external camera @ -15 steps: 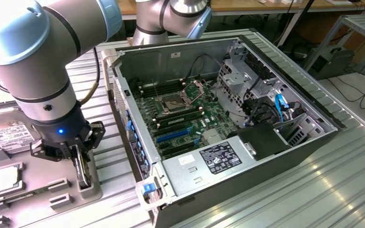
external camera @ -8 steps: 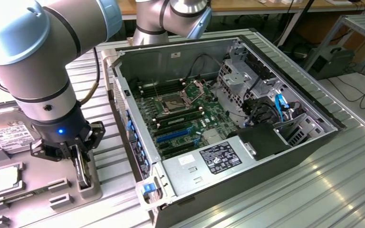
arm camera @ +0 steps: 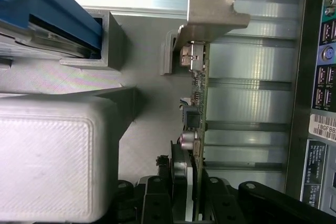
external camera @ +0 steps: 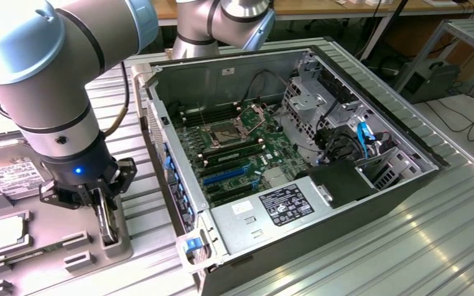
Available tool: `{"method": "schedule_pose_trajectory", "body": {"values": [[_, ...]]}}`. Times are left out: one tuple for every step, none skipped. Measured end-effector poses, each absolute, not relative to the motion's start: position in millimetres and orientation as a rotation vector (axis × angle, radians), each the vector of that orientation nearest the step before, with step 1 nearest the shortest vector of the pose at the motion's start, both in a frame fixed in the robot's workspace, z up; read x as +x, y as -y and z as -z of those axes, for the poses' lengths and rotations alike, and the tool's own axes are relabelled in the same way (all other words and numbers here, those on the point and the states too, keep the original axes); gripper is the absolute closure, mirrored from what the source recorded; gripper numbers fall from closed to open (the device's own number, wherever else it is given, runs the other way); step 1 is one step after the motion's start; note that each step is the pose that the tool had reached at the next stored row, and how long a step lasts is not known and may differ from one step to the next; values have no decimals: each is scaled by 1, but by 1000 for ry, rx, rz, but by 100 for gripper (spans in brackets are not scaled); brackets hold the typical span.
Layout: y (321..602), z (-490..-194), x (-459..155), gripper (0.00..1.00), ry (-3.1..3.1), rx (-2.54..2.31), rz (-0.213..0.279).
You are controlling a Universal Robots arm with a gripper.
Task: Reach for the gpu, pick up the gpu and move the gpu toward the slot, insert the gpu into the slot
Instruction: 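Pick up the gpu and move the gpu toward the slot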
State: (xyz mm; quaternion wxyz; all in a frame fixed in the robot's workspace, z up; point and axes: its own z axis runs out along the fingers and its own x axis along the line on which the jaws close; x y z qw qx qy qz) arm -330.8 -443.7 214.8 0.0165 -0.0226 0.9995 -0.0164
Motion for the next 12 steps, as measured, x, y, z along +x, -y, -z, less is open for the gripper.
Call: {"method": "schedule_pose_trajectory", "body": {"values": [[444,-215,-331,71,-3108,-60,51],[444,-215,-331,71,-3108,-54,51],[444,-215,-331,71,-3108,-50,51],[444,-215,-331,71,-3108,-45,51],[444,-215,-331,71,-3108,-42,51],[444,-215,-331,71,-3108,-39,52],[444,-215,-331,71,-3108,-36,52],[444,-215,-331,71,-3108,-36,52],[444,-215,-331,71,-3108,-36,52],[444,-215,-331,71,-3108,-36,52],[444,-215,-331,71,-3108,-36,52],[444,-215,-331,71,-3108,-36,51]]}}
